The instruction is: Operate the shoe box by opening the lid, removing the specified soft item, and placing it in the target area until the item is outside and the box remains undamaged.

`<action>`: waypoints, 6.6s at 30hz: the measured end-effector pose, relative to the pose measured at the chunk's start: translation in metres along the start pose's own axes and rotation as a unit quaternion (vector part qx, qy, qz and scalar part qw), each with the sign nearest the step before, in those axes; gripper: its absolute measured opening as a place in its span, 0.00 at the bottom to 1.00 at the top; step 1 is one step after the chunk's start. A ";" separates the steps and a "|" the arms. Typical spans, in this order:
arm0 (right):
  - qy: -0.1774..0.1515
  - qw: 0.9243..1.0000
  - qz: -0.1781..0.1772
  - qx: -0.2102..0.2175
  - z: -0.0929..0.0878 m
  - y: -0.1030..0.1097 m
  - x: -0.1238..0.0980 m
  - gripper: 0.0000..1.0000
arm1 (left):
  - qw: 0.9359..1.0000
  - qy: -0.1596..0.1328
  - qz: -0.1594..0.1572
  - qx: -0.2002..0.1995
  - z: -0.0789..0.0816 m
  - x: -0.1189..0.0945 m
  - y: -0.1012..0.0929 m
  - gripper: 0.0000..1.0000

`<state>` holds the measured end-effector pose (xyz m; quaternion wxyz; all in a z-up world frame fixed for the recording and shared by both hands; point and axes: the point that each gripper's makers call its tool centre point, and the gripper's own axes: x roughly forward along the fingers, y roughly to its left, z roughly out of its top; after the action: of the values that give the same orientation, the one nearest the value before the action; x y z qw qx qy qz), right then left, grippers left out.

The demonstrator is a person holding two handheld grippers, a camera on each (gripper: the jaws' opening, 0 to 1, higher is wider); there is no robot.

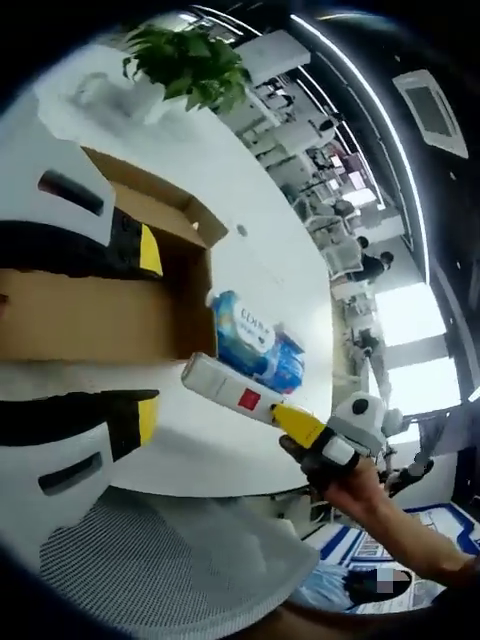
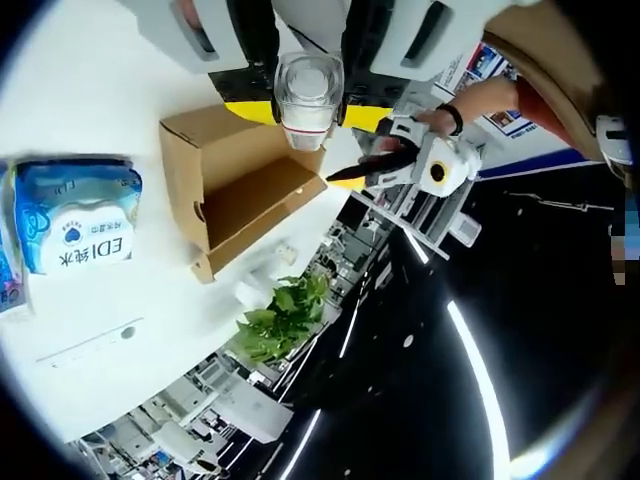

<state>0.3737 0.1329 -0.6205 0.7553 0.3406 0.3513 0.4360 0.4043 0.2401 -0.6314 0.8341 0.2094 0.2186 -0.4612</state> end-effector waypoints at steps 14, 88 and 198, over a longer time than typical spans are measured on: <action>-0.030 0.999 -0.032 0.010 0.011 -0.022 -0.037 0.18 | 0.992 -0.019 0.040 -0.117 -0.018 -0.016 0.014 0.49; 0.038 0.969 -0.210 -0.123 0.171 -0.167 -0.091 0.18 | 0.974 0.004 0.104 -0.201 -0.049 -0.041 0.026 0.50; 0.491 0.681 -0.174 -0.514 0.157 -0.241 -0.044 0.18 | 0.965 0.014 0.124 -0.232 -0.074 -0.056 0.027 0.48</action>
<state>0.5887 -0.0333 -0.7262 0.5933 -0.4315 0.4449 0.5137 0.3881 0.3319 -0.6561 0.9075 0.0424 0.3030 -0.2878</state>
